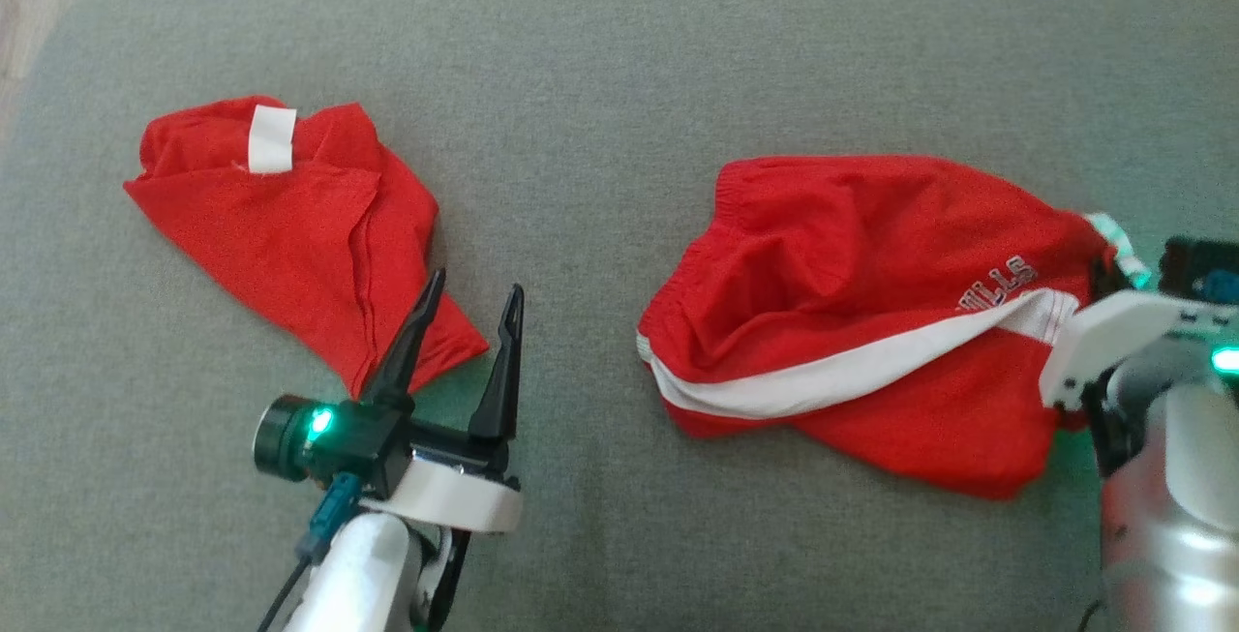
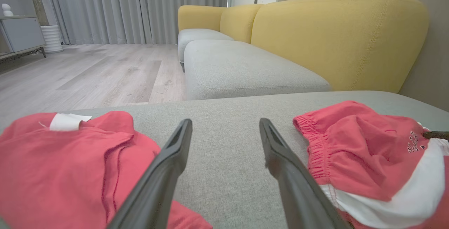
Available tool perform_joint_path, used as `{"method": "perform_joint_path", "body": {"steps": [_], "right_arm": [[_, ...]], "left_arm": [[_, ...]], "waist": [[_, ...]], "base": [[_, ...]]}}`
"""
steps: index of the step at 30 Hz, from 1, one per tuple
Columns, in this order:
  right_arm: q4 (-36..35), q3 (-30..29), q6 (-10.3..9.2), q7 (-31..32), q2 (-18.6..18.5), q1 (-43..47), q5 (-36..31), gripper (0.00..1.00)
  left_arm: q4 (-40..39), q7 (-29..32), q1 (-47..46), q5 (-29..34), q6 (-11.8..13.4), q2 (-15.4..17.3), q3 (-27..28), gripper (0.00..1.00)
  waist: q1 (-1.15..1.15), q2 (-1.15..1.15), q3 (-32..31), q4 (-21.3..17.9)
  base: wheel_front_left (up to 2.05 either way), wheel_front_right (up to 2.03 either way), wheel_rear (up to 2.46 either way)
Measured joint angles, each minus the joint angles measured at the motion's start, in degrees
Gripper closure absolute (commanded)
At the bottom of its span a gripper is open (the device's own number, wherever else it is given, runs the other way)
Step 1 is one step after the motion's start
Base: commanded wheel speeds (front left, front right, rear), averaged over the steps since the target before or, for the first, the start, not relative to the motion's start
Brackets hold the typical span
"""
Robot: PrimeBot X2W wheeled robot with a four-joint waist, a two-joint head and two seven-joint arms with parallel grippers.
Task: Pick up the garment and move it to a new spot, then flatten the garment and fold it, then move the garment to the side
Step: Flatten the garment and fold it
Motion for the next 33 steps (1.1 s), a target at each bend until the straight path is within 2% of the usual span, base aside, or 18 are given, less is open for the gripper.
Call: {"method": "perform_joint_path", "body": {"steps": [8, 18, 19, 20, 23, 27, 33], "right_arm": [[-3.35, -0.44, 0.0, -1.01, -0.65, -7.8, -6.12, 1.0], [3.04, -0.76, 0.0, -2.52, -7.61, -17.45, -10.37, 1.0], [3.04, -0.76, 0.0, -2.52, -7.61, -17.45, -10.37, 0.56], [4.03, -0.63, 0.0, -2.7, -7.97, -18.27, -10.69, 0.0], [6.92, -0.44, 0.0, -4.28, -8.79, -19.87, -10.96, 0.0], [7.45, -0.65, 0.0, -8.77, -8.5, -20.01, -10.14, 0.0], [6.27, 3.76, 0.0, -16.79, -5.03, -18.1, -5.22, 0.0]], "left_arm": [[-0.4, 0.0, -1.72, -0.58, 0.02, -0.04, -0.6, 0.0], [-0.83, 0.0, -4.19, -1.66, 0.64, -0.1, -2.0, 0.0], [-0.83, 0.0, -4.19, -1.66, 0.64, -0.1, -2.0, 0.0], [-0.98, 0.0, -4.26, -1.78, 0.85, -0.1, -2.03, 0.0], [-0.98, 0.0, -4.61, -2.09, 1.01, -0.1, -2.03, 0.0], [-1.08, 0.0, -4.84, -2.08, 1.03, -0.11, -1.83, 0.0], [-1.07, 0.0, -4.59, -2.0, 1.03, -0.13, -0.91, 0.0]], "waist": [[0.0, 0.0, 1.98, 1.49], [0.0, 0.0, 5.19, 3.83], [0.0, 0.0, 5.19, 3.83], [0.0, 0.0, 5.43, 3.93], [0.01, 0.0, 5.78, 3.98], [0.0, 0.0, 4.96, 3.21], [-0.01, 0.0, 2.03, 1.05]], "base": [[0.0, 0.0, 0.0], [0.0, 0.0, 0.0], [0.0, 0.0, 0.0], [0.0, 0.0, 0.0], [0.0, 0.0, 0.0], [0.0, 0.0, 0.0], [0.0, 0.0, 0.0]]}}
